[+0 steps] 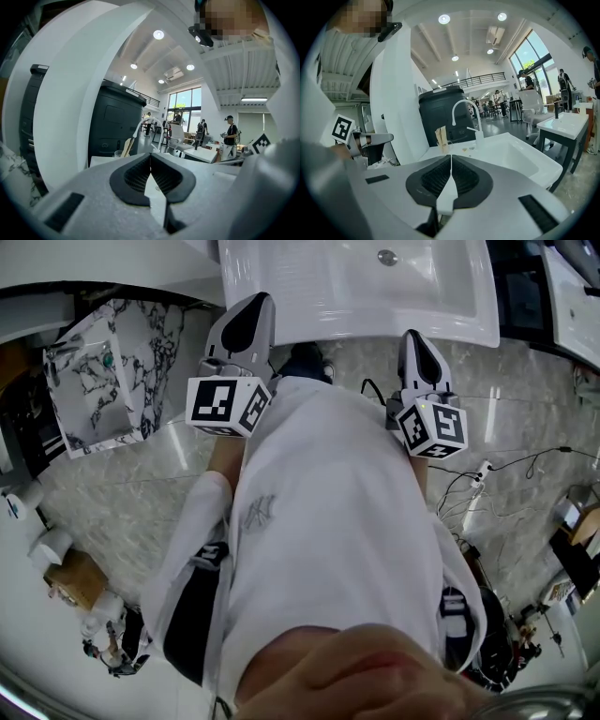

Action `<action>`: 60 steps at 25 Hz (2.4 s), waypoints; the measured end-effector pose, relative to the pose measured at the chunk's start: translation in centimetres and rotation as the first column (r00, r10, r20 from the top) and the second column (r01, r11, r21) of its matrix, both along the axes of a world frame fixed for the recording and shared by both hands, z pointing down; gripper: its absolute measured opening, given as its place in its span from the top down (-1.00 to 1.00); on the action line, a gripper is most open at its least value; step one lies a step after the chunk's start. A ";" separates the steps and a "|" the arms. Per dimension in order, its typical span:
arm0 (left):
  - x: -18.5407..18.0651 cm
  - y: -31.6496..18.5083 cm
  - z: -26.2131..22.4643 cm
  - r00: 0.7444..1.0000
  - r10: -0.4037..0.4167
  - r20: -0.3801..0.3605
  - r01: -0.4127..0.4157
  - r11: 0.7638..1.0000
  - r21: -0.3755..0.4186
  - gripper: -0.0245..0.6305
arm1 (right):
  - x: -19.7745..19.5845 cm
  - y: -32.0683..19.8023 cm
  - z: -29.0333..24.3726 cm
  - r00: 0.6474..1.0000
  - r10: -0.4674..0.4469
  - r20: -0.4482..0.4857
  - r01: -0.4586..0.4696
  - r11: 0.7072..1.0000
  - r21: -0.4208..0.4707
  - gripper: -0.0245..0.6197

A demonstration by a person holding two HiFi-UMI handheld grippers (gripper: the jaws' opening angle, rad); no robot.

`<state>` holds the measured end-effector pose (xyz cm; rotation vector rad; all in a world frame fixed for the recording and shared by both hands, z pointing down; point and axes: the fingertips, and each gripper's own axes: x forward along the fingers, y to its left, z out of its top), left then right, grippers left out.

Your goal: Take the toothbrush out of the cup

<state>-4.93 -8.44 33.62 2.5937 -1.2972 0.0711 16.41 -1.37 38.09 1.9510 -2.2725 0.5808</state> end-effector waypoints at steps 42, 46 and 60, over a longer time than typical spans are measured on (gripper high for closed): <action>-2.2 -10.8 1.5 0.993 -0.118 0.013 0.119 0.992 -0.037 0.87 | -3.8 -15.4 -0.5 0.981 -0.190 -0.033 0.188 0.980 -0.062 0.88; -1.7 -11.2 1.6 0.991 -0.133 0.020 0.134 0.990 -0.041 0.87 | -3.3 -16.0 -0.4 0.978 -0.206 -0.024 0.205 0.977 -0.062 0.88; -0.4 -12.8 1.7 0.991 -0.130 0.019 0.131 0.990 -0.045 0.87 | -2.4 -17.8 0.4 0.977 -0.214 -0.012 0.212 0.974 -0.073 0.88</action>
